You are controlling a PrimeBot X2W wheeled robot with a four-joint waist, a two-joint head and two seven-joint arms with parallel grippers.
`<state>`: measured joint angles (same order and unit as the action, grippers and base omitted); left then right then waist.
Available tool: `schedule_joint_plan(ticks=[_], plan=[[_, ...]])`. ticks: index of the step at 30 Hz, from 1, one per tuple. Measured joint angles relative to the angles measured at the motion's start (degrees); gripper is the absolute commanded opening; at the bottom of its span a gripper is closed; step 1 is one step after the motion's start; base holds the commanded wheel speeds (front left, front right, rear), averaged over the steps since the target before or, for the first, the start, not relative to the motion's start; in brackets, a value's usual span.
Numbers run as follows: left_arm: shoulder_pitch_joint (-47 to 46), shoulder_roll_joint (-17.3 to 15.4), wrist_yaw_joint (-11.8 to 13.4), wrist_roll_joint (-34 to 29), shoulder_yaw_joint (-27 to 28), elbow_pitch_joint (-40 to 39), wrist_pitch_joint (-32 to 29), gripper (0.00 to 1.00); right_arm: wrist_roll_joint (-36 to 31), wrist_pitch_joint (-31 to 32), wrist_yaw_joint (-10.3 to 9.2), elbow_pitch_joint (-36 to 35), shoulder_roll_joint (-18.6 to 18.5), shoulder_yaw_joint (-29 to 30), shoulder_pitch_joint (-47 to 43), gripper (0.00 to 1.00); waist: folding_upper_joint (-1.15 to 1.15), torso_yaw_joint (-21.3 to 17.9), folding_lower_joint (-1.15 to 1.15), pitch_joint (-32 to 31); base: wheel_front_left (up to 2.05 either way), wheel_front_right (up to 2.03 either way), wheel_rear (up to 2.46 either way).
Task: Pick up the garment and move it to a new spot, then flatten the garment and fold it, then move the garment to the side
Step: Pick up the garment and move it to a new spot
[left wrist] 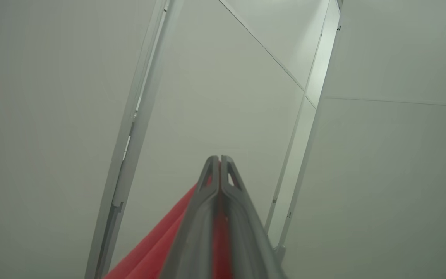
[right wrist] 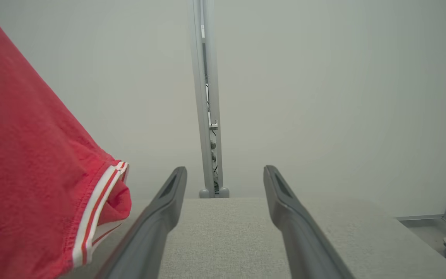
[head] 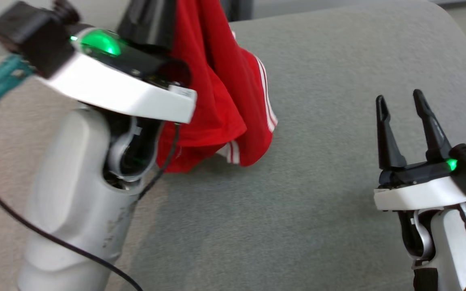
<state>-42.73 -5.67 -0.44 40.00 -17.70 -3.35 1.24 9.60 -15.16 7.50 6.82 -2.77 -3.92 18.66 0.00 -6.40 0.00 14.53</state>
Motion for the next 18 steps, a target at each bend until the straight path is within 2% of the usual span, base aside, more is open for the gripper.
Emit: schedule_joint_plan(ticks=[4, 11, 12, 13, 14, 15, 18], plan=[[-0.3, 0.8, -0.5, -3.5, -4.0, 6.2, 2.4, 0.0, 1.3, 0.0, 0.0, -0.8, 0.0, 1.3, 0.5, 1.0, 0.0, -4.5, 0.0, 2.4, 0.0, 0.0, 0.0], [-0.3, -1.3, -2.0, -8.9, -8.0, 19.2, 4.7, 0.0, 2.8, 0.0, 0.0, -1.3, 0.0, 1.7, 0.7, 1.0, 0.0, -9.2, 0.0, 5.2, 0.0, 0.0, 0.0], [-0.3, -1.7, -2.1, -9.5, -8.5, 21.2, 4.9, 0.16, 3.0, 0.0, 0.0, -1.3, 0.0, 1.6, 0.7, 1.0, 0.0, -9.7, 0.0, 5.5, 0.0, 0.0, 0.0], [-0.2, -2.0, -2.3, -9.9, -9.0, 23.0, 4.9, 0.42, 3.0, 0.0, 0.0, -1.4, 0.0, 1.6, 0.7, 1.0, 0.0, -10.0, 0.0, 5.7, 0.0, 0.0, 0.0], [0.0, -2.4, -2.5, -10.5, -9.6, 24.5, 5.0, 0.82, 3.0, 0.0, 0.0, -1.4, 0.0, 1.6, 0.7, 1.0, 0.0, -10.2, 0.0, 5.9, 0.0, 0.0, 0.0], [0.1, -2.6, -2.5, -10.9, -9.9, 25.9, 5.6, 1.0, 3.0, 0.0, 0.0, -1.4, 0.0, 1.7, 0.7, 1.0, 0.0, -10.3, 0.0, 6.0, 0.0, 0.0, 0.0], [0.1, -2.1, -2.5, -10.8, -9.3, 28.3, 8.0, 1.0, 2.9, 0.0, 0.0, -1.4, 0.0, 1.6, 0.6, 1.0, 0.0, -9.8, 0.0, 5.6, 0.0, 0.0, 0.0]])
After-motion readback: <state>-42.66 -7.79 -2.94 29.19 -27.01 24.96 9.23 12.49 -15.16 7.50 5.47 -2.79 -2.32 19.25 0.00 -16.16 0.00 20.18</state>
